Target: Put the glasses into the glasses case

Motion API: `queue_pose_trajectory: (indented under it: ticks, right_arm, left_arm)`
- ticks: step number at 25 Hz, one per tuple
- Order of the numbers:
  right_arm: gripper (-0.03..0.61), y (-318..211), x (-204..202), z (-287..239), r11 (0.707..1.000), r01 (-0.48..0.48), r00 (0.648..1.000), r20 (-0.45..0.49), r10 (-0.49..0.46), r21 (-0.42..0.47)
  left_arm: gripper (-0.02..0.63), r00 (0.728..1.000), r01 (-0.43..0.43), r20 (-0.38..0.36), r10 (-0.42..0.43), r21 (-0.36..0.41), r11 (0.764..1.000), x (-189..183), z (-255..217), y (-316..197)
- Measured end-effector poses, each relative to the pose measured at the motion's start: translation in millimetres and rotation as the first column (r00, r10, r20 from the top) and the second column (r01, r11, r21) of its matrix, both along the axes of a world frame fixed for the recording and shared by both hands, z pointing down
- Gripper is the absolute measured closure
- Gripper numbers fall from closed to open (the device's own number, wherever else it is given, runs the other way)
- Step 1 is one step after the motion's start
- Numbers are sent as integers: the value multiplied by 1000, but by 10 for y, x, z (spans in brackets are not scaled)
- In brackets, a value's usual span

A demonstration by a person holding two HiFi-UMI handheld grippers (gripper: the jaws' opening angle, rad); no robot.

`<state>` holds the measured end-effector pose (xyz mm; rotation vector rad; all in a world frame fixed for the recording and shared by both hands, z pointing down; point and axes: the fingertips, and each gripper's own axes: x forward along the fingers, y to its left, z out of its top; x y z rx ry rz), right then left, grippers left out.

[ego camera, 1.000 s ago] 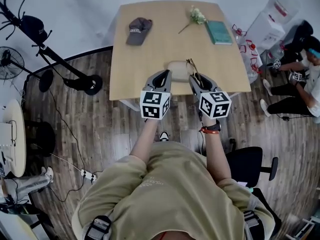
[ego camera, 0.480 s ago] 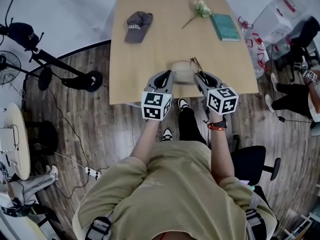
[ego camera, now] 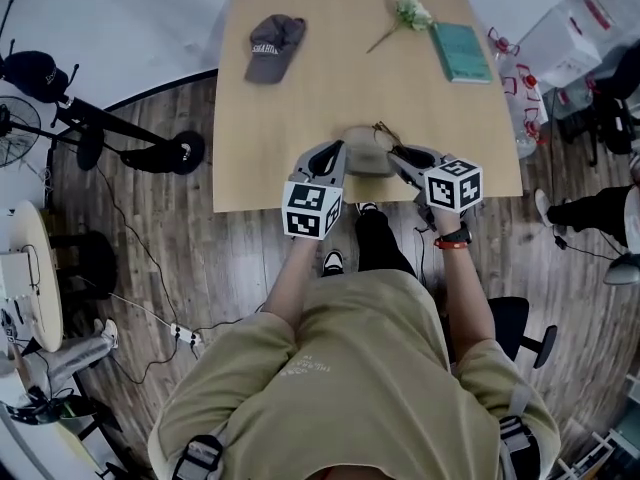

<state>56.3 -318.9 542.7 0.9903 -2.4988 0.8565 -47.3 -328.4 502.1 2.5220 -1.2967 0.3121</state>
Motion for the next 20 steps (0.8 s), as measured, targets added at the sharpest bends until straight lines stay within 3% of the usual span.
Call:
queue_pose_trajectory:
  ticks: [7, 11, 16, 20]
  right_arm:
    - [480, -270, 12, 331, 981, 118, 993, 12, -118, -153]
    - [482, -379, -49, 426, 959, 189, 981, 77, -176, -213]
    - [482, -445, -136, 643, 902, 313, 950, 102, -296, -297]
    - [480, -482, -176, 833, 852, 400, 913, 68, -401, -337]
  left_arm:
    - [592, 1000, -3, 19, 4, -44, 999, 40, 239, -197]
    - [591, 1000, -2, 19, 3, -67, 998, 45, 322, -289]
    - [591, 1000, 7, 14, -6, -93, 996, 30, 406, -439]
    - [591, 1000, 25, 6, -24, -116, 993, -8, 437, -542]
